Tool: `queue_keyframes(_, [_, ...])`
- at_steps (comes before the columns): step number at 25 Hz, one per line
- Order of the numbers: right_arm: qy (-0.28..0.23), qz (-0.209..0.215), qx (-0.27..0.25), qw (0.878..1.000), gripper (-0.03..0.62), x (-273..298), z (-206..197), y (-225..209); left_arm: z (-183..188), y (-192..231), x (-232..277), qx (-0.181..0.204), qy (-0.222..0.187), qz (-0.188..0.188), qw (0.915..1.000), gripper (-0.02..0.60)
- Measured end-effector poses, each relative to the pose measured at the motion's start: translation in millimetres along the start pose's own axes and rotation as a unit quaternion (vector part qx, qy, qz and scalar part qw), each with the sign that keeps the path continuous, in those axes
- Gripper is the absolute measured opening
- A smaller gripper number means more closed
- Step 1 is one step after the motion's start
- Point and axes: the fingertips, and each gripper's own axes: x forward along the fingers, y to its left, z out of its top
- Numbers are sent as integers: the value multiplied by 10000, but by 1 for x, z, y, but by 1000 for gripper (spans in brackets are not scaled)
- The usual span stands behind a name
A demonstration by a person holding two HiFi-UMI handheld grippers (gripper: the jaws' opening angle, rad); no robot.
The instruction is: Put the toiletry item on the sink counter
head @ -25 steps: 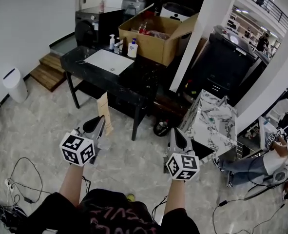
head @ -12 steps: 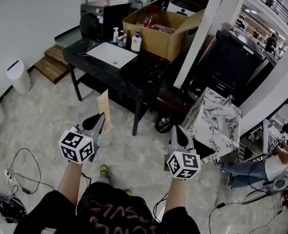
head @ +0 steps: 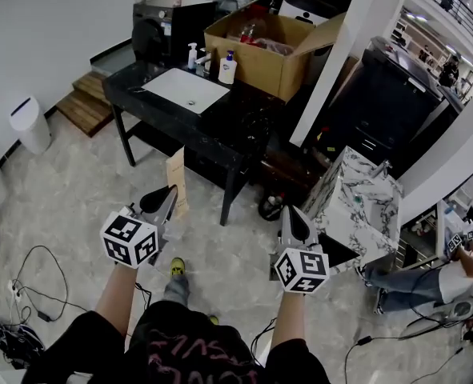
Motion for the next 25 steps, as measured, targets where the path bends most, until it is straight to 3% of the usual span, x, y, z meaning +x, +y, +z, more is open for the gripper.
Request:
queue_keyframes(14, [142,-228,-89,9996,9,103,-2,-15,-1,82,86,-244,96,-192,9995,3])
queue_keyframes(25, [207,-585,-264,9977,9,193,20,-16,23,157,153,-374,89,-488,9981,3])
